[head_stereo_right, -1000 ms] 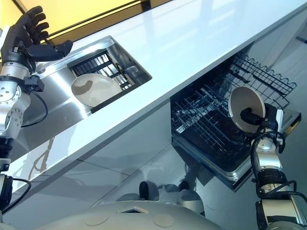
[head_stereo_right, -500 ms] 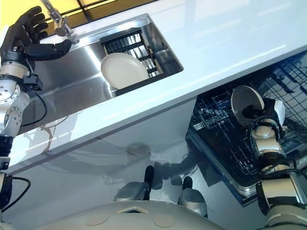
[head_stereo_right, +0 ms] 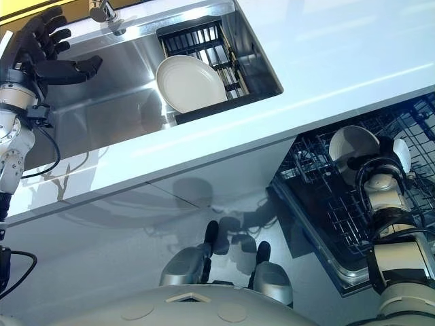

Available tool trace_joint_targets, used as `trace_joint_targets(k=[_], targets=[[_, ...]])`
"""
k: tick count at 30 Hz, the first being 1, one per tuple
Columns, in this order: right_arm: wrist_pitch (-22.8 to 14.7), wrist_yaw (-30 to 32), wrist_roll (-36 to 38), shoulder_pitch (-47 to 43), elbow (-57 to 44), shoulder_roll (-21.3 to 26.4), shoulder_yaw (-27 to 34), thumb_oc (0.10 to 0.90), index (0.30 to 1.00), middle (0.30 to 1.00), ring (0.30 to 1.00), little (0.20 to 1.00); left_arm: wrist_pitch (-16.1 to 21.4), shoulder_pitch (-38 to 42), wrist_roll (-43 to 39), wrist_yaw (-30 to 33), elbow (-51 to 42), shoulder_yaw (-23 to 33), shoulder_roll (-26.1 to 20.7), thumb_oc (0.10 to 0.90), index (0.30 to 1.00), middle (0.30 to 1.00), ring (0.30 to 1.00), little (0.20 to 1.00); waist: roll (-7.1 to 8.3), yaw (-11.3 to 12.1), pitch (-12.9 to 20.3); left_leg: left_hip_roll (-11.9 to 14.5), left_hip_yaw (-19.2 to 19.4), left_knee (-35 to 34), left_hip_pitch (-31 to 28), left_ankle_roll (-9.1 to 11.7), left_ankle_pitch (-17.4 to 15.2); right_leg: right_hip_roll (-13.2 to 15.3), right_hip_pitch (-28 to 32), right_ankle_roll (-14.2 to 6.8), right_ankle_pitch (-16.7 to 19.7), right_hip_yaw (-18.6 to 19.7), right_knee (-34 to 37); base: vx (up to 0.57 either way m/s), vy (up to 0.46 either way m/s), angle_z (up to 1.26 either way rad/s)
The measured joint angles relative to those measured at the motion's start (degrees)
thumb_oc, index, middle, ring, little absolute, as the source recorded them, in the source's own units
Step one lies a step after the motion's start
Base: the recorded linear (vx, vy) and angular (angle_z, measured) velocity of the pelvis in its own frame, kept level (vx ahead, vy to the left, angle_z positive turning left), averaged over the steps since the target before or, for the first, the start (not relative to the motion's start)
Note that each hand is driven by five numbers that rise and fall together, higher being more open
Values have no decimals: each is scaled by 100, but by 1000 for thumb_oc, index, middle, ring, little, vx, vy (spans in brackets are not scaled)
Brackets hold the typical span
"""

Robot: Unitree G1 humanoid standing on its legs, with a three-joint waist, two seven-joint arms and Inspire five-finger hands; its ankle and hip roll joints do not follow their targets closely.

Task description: Pick up plates and place into dishwasher.

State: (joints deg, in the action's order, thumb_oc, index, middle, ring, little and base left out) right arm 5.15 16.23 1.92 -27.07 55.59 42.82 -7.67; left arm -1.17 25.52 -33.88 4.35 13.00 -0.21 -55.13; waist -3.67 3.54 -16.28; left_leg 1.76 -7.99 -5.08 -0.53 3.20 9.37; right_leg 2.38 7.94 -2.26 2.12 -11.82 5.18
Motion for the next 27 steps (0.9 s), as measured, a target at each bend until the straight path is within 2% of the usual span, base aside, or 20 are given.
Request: trace_joint_targets(k=[4, 7, 11, 18, 19, 22, 27], targets=[[9, 119, 149, 66, -514, 0, 17, 800, 900, 900, 900, 900, 6, 0, 92, -44, -5, 0, -1, 800, 900, 900, 900, 900, 80, -94, -48, 1, 34, 0, -43, -3, 2, 3, 22, 0, 2, 40, 0, -38, 20, -4], [-5, 153, 185, 137, -954, 0, 24, 800, 900, 900, 900, 900, 12, 0, 592, -188, -5, -1, -40, 800, 900, 900, 900, 900, 104, -146, -58, 7, 95, 0, -82, -4, 0, 5, 43, 1, 3, 77, 0, -56, 38, -7], [-53, 206, 269, 187, -1271, 0, 53, 800, 900, 900, 900, 900, 64, -1, 1332, -383, -3, -2, -345, 800, 900, 900, 900, 900, 104, -215, -58, 15, 203, 0, -98, -8, -3, 3, 39, 2, 5, 191, -2, -63, 45, -6], [-348, 361, 787, 840, -2197, -22, 553, 800, 900, 900, 900, 900, 676, -72, 3236, -495, 33, 1, -1186, 800, 900, 900, 900, 900, 102, -289, -52, 17, 455, -1, -212, -52, -63, 31, 39, 0, 7, 369, -33, -84, 74, -15], [-444, 381, 986, 949, -2390, -32, 701, 800, 900, 900, 900, 900, 864, -200, 3640, -495, 32, 13, -1434, 800, 900, 900, 900, 900, 100, -351, -49, 16, 481, -1, -224, -52, -79, 36, 35, 0, 7, 402, -39, -83, 80, -11], [-602, 499, 1330, 1165, -2784, -93, 1007, 800, 900, 900, 900, 900, 1145, -452, 4637, -490, 15, 91, -1724, 800, 900, 900, 900, 900, 91, -394, -33, 26, 626, -2, -311, -62, -119, 42, 42, -3, 8, 516, -56, -83, 84, -20], [-947, 590, 1507, 1285, -3164, -96, 1177, 800, 900, 900, 900, 900, 1593, -547, 6218, -323, 134, 76, -2268, 800, 900, 900, 900, 900, 85, -586, -10, 24, 708, -1, -321, -59, -145, 53, 2, -12, 13, 600, -80, -70, 75, -11]])
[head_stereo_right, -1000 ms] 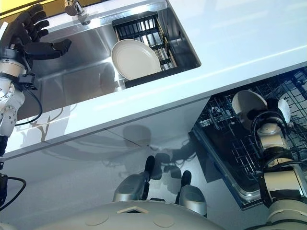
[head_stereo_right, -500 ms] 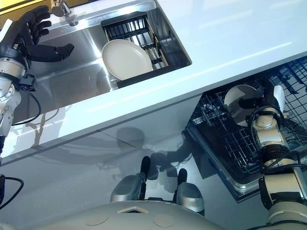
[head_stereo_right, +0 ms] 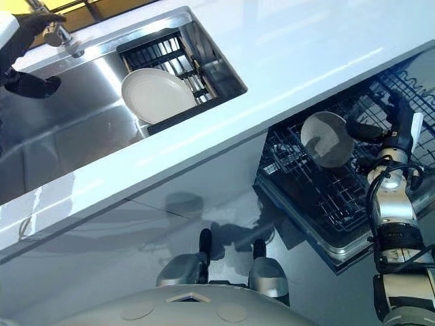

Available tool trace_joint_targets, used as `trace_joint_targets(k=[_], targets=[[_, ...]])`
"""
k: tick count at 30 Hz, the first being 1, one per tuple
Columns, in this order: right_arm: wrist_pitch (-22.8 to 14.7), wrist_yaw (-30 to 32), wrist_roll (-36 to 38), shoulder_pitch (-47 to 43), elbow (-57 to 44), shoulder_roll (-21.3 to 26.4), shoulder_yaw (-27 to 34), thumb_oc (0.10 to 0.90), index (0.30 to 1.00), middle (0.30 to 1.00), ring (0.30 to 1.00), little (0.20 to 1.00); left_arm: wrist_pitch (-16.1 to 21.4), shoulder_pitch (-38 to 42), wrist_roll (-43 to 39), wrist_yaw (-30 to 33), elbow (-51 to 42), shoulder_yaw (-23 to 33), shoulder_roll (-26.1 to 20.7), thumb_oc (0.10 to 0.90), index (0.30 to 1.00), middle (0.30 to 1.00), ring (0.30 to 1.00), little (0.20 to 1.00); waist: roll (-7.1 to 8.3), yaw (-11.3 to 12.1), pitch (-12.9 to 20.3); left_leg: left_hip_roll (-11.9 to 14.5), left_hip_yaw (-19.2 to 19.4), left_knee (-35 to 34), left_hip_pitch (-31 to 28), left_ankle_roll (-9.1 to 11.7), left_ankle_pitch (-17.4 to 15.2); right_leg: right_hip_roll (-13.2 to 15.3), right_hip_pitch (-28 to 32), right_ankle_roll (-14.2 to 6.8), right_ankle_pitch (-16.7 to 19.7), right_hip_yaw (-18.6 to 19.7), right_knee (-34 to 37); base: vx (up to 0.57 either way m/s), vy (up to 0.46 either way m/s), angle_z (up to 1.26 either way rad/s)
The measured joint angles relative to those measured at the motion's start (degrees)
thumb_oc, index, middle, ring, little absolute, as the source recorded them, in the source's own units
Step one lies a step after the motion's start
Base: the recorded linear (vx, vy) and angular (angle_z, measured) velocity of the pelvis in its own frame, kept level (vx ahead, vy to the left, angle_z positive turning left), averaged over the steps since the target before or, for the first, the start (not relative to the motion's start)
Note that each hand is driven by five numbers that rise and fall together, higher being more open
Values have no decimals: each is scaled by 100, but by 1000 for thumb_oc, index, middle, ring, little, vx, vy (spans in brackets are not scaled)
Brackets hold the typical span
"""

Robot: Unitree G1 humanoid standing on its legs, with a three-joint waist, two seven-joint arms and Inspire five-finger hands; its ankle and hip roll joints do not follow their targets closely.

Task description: Pick up plates and place into dishwasher.

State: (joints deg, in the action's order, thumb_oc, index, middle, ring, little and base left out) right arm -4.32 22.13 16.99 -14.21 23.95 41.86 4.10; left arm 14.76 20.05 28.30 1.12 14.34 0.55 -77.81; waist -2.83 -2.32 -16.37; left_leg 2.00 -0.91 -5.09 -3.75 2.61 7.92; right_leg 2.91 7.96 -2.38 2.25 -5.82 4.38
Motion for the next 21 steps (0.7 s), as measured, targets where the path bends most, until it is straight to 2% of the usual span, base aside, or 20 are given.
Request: trace_joint_targets(k=[4, 10, 14, 21], targets=[[-178, -7, 237, 138, -328, -44, -3, 800, 900, 900, 900, 900, 63, -2, 397, 256, -52, -20, -319, 800, 900, 900, 900, 900, -7, -85, 131, 1, 88, 0, 3, -21, -20, 8, -64, -2, -1, 80, -23, -46, 63, -12], [-300, -48, 635, 259, -735, -191, -42, 800, 900, 900, 900, 900, 51, -94, 844, 371, -347, -203, -397, 800, 900, 900, 900, 900, -40, -122, 410, 6, 254, -1, -58, 17, -127, 10, -111, -12, -8, 215, -41, -27, 56, -17], [-405, -62, 661, 266, -1005, -279, -267, 800, 900, 900, 900, 900, 33, -122, 1134, 326, -682, -725, -396, 800, 900, 900, 900, 900, -45, -189, 583, 7, 358, 0, -59, 9, -141, 16, -175, -21, -2, 278, -68, -20, 49, -13], [-413, -115, 646, 266, -1233, -349, -529, 800, 900, 900, 900, 900, -106, -118, 1396, -234, -853, -1690, -390, 800, 900, 900, 900, 900, -46, -310, 612, 17, 550, -1, -106, -10, -160, 22, -287, -39, 11, 366, -160, -12, 31, -15]])
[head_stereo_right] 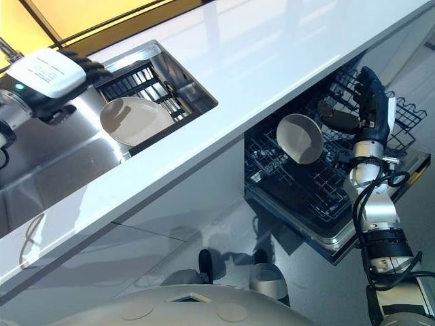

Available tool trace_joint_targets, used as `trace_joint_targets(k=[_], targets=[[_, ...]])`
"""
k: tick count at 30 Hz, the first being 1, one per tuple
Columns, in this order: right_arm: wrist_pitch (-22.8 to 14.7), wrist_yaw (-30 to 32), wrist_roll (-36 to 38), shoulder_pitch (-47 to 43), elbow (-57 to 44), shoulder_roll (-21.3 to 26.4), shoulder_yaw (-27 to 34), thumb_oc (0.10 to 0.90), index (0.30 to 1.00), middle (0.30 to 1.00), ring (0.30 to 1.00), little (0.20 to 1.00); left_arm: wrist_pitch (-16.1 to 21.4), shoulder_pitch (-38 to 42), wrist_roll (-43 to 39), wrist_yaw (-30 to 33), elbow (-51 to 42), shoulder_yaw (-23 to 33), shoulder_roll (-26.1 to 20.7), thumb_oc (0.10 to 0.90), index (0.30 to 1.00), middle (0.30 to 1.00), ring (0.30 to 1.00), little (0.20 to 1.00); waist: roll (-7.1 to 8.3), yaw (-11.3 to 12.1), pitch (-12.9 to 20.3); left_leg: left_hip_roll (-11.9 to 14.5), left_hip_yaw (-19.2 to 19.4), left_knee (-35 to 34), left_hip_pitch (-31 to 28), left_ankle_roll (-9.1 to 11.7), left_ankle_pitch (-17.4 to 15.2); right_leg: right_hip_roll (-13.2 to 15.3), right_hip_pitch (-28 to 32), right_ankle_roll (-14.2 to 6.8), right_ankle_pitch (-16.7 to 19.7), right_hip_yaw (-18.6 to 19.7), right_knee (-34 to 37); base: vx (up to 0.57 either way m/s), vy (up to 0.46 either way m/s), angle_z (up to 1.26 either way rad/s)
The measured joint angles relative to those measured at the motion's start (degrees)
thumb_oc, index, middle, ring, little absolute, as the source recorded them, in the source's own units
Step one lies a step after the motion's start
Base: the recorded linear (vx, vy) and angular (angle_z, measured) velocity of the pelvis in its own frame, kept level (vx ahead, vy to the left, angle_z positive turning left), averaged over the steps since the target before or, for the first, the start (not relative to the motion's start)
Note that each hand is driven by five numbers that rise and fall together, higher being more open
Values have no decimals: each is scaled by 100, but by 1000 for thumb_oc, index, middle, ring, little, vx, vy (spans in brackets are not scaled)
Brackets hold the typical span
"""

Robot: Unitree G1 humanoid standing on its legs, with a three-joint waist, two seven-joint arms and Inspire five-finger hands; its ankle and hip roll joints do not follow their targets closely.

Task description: Pick up plates and place into dishwasher.

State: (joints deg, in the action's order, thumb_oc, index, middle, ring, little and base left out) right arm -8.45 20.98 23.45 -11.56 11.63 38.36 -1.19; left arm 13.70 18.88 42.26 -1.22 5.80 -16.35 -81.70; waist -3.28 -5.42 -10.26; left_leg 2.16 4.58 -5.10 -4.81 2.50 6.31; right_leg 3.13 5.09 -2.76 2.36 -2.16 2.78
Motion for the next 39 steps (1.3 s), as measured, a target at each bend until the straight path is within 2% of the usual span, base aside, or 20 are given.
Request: trace_joint_targets(k=[4, 8, 16, 26, 33, 34, 35, 36, 37, 39], targets=[[0, 12, -31, 0, -56, -89, 0, 800, 900, 900, 900, 900, -13, 0, 47, -212, 22, -415, 55, 800, 900, 900, 900, 900, 1, -58, 0, 3, 62, 0, -36, -4, -15, 2, -24, 0, 0, 5, -33, -2, 27, -11], [0, 8, -40, -1, -176, -170, -88, 800, 900, 900, 900, 900, -109, 0, 51, -322, 59, -450, 277, 800, 900, 900, 900, 900, 5, -74, 3, 2, 185, 0, -60, -15, -47, 14, -87, -7, 7, 2, -96, -2, 22, -16], [0, -52, -39, -4, -253, -191, -216, 800, 900, 900, 900, 900, -241, 19, 200, -726, 135, -753, 343, 800, 900, 900, 900, 900, 15, -102, 13, 11, 385, 0, -144, -28, -113, 24, -174, -8, 9, -18, -192, 5, 15, -16], [1, -152, -35, -15, -278, -288, -245, 800, 900, 900, 900, 900, -470, 19, 285, -786, 239, -943, 776, 800, 900, 900, 900, 900, 17, -136, 14, 14, 400, 0, -157, -17, -125, 18, -181, -8, 10, -18, -204, 0, 1, -1], [8, -181, -36, -29, -395, -390, -461, 800, 900, 900, 900, 900, -498, 20, 290, -789, 491, -1142, 1102, 800, 900, 900, 900, 900, 17, -123, 14, 12, 413, 0, -166, -18, -136, 15, -226, -8, 10, -23, -246, 4, -2, -4], [9, -203, -36, -32, -442, -390, -461, 800, 900, 900, 900, 900, -530, 19, 287, -766, 543, -1144, 1139, 462, 611, 611, 611, 562, 19, -92, 14, 12, 448, 0, -161, -19, -141, 14, -277, -8, 10, -25, -283, 14, -4, -19], [9, -241, -36, -32, -494, -393, -461, 800, 900, 900, 900, 900, -587, 19, 281, -700, 621, -1154, 1183, 355, 519, 519, 519, 455, 26, -93, 16, 10, 464, 0, -162, -24, -147, 17, -290, -6, 12, -30, -291, 12, -3, -15], [8, -274, -37, -32, -535, -393, -461, 800, 900, 900, 900, 900, -662, 19, 281, -588, 718, -1152, 1251, 322, 491, 491, 491, 422, 34, -105, 20, 6, 469, 0, -167, -28, -149, 20, -287, -5, 13, -30, -291, 8, -2, -7], [8, -278, -37, -32, -561, -393, -461, 800, 900, 900, 900, 900, -720, 19, 281, -507, 757, -1151, 1279, 100, 300, 300, 300, 200, 46, -112, 26, 5, 473, -1, -167, -28, -150, 21, -289, -6, 13, -29, -291, 0, 0, 0], [8, -277, -37, -32, -604, -392, -461, 800, 900, 900, 900, 900, -765, 19, 283, -235, 874, -1137, 1401, 100, 300, 300, 300, 200, 69, -122, 39, 5, 490, -1, -175, -25, -157, 20, -290, -7, 14, -29, -291, 12, -9, -4]])
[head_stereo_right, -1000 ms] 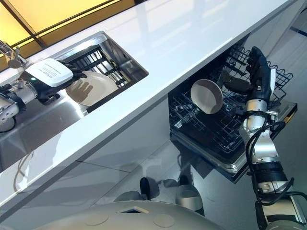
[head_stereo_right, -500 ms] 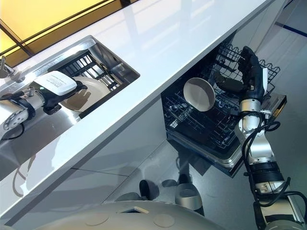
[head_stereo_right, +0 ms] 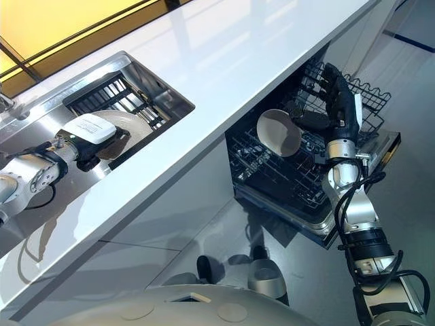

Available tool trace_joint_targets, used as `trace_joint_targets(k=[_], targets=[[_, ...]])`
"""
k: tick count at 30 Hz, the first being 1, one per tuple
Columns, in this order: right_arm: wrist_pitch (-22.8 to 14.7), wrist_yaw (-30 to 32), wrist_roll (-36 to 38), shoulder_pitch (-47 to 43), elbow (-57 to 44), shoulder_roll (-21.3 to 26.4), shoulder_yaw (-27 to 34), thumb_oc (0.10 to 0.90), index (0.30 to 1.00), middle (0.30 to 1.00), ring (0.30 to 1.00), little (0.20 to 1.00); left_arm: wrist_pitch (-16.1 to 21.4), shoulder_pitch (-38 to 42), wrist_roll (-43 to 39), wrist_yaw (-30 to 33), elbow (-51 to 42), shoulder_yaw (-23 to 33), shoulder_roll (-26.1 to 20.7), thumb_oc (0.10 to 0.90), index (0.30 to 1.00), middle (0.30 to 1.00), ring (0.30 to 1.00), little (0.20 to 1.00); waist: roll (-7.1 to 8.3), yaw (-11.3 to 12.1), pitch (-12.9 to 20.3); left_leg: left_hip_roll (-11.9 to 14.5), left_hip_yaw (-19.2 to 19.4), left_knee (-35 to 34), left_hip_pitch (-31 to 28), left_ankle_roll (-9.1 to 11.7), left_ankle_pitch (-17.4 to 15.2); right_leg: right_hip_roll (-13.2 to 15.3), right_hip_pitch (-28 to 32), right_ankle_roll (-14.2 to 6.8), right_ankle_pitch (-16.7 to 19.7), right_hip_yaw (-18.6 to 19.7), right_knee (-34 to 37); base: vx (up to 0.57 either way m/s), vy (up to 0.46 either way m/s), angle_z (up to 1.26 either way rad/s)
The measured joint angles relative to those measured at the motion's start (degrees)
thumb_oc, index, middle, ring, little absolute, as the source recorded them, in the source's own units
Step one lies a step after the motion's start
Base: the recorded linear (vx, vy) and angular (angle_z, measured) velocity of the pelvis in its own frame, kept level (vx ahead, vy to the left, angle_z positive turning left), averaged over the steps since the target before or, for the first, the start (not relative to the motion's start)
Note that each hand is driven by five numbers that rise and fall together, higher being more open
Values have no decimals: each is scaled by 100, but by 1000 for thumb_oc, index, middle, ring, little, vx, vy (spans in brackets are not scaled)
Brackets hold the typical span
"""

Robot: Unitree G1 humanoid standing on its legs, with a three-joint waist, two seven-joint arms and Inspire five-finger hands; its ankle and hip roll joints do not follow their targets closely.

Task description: Pick up plates and place into dishwasher.

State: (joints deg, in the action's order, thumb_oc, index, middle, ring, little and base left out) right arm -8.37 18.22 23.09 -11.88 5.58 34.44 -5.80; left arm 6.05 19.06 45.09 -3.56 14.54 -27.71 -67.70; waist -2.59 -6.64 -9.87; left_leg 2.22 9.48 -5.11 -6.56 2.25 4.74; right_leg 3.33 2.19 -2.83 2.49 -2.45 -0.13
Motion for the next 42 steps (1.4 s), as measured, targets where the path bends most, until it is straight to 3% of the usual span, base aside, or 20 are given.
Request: trace_joint_targets(k=[7, 16, 20, 26, 33, 36, 42], targets=[[0, -57, -1, 0, -71, -23, 0, 800, 900, 900, 900, 900, -38, 36, 222, 803, -48, 290, 140, 100, 300, 300, 300, 200, 57, 18, 33, 0, 14, -1, -12, 0, -2, 0, 5, 0, 2, 0, -4, 1, -2, 0], [0, -110, 31, 0, -179, -22, 1, 800, 900, 900, 900, 900, -82, 102, 331, 854, -54, 408, 126, 100, 300, 300, 300, 200, 63, 33, 36, 11, 32, -1, -22, 10, -15, -7, 2, -3, 3, 0, 11, 2, -4, -1], [0, -97, 53, 1, -408, -21, 4, 800, 900, 900, 900, 900, -83, -197, 48, 974, -108, 1018, 119, 100, 300, 300, 300, 200, 66, 58, 34, 19, 34, -1, -15, 8, -25, -11, -2, -2, 4, -49, 21, 0, 0, 0], [-36, 69, -28, 0, -809, 45, 126, 800, 900, 900, 900, 900, -83, -513, -584, 1695, -268, 2259, 49, 100, 300, 300, 300, 200, 82, 208, 24, 27, 21, -1, -4, -2, -33, -10, 15, -1, 4, -147, 68, 2, -5, 1], [-581, 654, -1228, -197, -1642, 244, 503, 800, 900, 900, 900, 900, 56, -476, -1622, 2442, -1188, 3198, 176, 100, 300, 300, 300, 200, 86, 313, 20, 21, -46, 1, 27, -17, -34, -4, 44, -1, 4, -189, 122, 17, -25, 5], [-892, 362, -1297, -736, -1899, 364, 509, 800, 900, 900, 900, 900, 255, -329, -1865, 2548, -1653, 3195, 277, 100, 300, 300, 300, 200, 90, 259, 17, 26, -58, 2, 23, -17, -33, -7, 61, -1, 4, -205, 128, 5, -20, 2], [-877, -906, -731, -1206, -2183, 396, 190, 800, 900, 900, 900, 900, 548, 60, -2096, 2530, -2287, 2918, 671, 100, 300, 300, 300, 200, 91, 165, 17, 41, -129, 1, -55, -4, -41, -17, 222, -1, 3, -276, 227, 0, -31, 6]])
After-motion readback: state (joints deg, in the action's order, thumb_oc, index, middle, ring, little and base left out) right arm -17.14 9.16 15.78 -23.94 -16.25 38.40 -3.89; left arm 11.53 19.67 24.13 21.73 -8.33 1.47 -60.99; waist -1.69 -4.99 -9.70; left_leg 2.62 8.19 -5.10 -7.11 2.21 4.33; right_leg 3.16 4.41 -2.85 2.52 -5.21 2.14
